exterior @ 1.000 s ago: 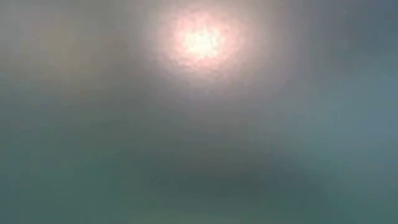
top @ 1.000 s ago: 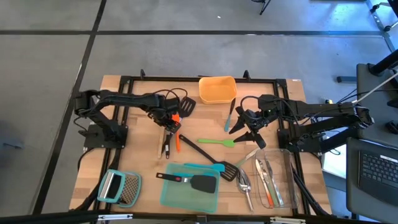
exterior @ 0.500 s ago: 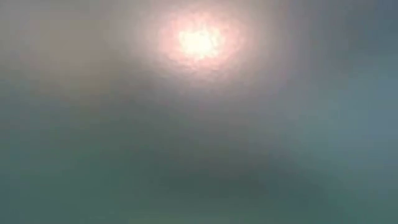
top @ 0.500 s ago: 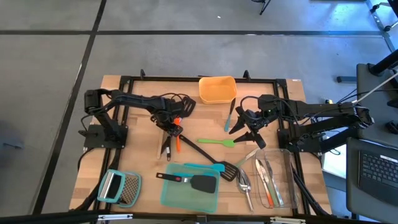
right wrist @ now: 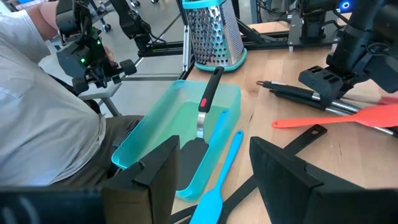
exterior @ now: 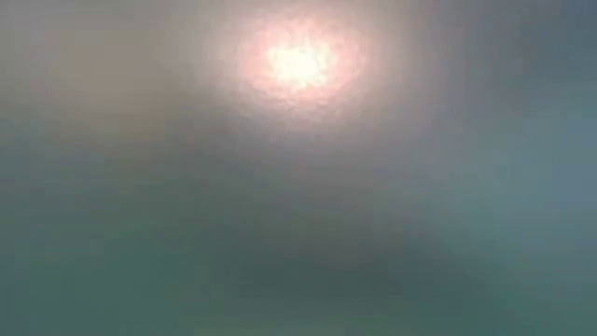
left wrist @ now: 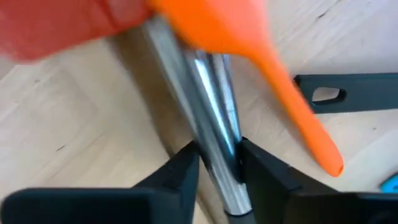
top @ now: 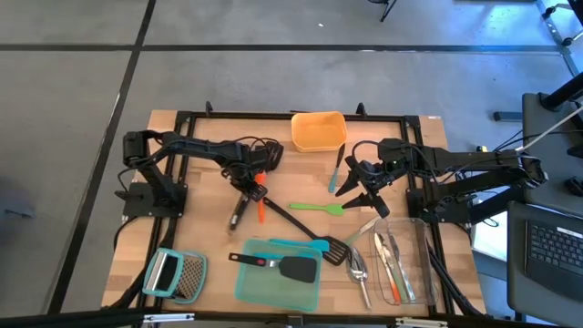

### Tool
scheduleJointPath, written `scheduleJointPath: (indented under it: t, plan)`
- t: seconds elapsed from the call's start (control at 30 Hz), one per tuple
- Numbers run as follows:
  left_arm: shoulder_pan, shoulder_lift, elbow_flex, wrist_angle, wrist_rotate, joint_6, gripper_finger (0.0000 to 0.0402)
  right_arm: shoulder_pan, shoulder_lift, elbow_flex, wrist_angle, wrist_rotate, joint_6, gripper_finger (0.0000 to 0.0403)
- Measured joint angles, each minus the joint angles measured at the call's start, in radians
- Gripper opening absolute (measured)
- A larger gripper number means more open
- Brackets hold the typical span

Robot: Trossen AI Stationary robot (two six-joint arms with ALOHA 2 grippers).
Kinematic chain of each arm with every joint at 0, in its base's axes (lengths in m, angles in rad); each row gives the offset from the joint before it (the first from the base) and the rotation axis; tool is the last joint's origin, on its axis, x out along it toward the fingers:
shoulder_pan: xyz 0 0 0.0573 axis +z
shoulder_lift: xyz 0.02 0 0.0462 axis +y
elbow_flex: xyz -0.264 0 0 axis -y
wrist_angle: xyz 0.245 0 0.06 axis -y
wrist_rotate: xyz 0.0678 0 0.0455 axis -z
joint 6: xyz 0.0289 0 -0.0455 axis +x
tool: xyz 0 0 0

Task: Pick & Place Kitchen Items
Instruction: Put the black spatula into the blue bin

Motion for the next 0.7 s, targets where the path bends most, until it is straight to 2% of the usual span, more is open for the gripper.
scheduleJointPath:
  t: [0.13, 0.33, 0.57, 0.7]
  plan:
    - [-0.001, -0.005, 0.0, 0.001, -0.004, 0.03, 0.0061, 0.0, 0.0, 0.0, 0.0, 0.0, 0.0, 0.0197]
    - [0.0, -0.038, -0.004, -0.011, -0.028, 0.04, 0.0061, 0.0, 0.0, 0.0, 0.0, 0.0, 0.0, 0.0197]
    - [-0.014, -0.099, -0.006, -0.105, -0.153, 0.034, 0.0061, 0.0, 0.0, 0.0, 0.0, 0.0, 0.0, 0.0197]
    - [-0.034, -0.14, -0.006, -0.146, -0.185, 0.035, 0.0061, 0.0, 0.0, 0.0, 0.0, 0.0, 0.0, 0.0197]
